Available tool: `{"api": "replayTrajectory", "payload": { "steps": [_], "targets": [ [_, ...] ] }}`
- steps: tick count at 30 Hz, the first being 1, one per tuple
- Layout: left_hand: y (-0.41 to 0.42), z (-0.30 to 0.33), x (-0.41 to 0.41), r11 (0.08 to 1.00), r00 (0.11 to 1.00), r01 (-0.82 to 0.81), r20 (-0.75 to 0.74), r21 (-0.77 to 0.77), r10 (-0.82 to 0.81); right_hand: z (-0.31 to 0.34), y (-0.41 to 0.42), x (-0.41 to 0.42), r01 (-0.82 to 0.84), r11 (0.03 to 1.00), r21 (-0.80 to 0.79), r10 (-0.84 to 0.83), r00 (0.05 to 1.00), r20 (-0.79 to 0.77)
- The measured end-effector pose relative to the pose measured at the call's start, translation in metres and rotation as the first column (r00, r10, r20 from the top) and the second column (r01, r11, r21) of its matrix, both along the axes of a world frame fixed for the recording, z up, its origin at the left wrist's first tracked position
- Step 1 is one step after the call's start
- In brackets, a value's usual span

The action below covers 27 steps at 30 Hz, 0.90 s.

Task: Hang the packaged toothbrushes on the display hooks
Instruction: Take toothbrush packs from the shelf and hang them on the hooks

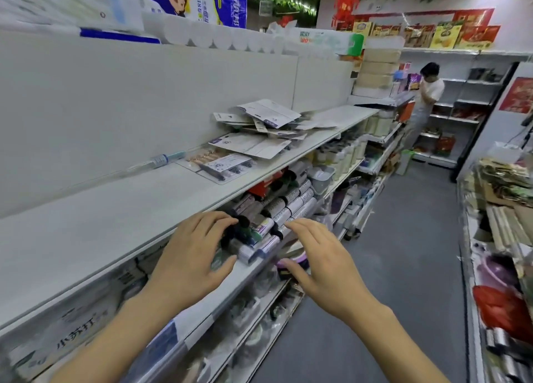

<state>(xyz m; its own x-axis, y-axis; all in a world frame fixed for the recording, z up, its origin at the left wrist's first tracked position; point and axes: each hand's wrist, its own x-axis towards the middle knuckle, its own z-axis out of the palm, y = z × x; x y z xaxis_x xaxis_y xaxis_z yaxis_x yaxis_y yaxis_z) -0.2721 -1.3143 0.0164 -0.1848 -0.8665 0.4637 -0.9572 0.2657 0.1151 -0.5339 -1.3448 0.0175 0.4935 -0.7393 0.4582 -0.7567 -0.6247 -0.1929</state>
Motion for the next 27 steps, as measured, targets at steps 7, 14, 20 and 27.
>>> {"api": "replayTrajectory", "payload": {
  "steps": [7, 14, 20, 27],
  "targets": [
    [-0.079, 0.008, -0.053, 0.989, 0.989, -0.146, -0.020, 0.016, 0.147, 0.008, -0.122, -0.051, -0.133, 0.991, -0.001, 0.133, 0.991, -0.028],
    [-0.136, 0.022, -0.058, 0.947, 0.949, -0.317, 0.018, 0.047, 0.316, 0.012, -0.213, -0.050, -0.241, 0.970, -0.015, 0.241, 0.970, -0.020],
    [-0.184, 0.033, -0.024, 0.905, 0.907, -0.420, 0.025, 0.072, 0.420, 0.019, -0.281, -0.007, -0.275, 0.961, -0.014, 0.274, 0.961, -0.024],
    [-0.231, 0.037, 0.025, 0.852, 0.864, -0.502, 0.052, 0.148, 0.500, 0.025, -0.346, 0.046, -0.252, 0.966, -0.048, 0.252, 0.968, -0.019]
  ]
}}
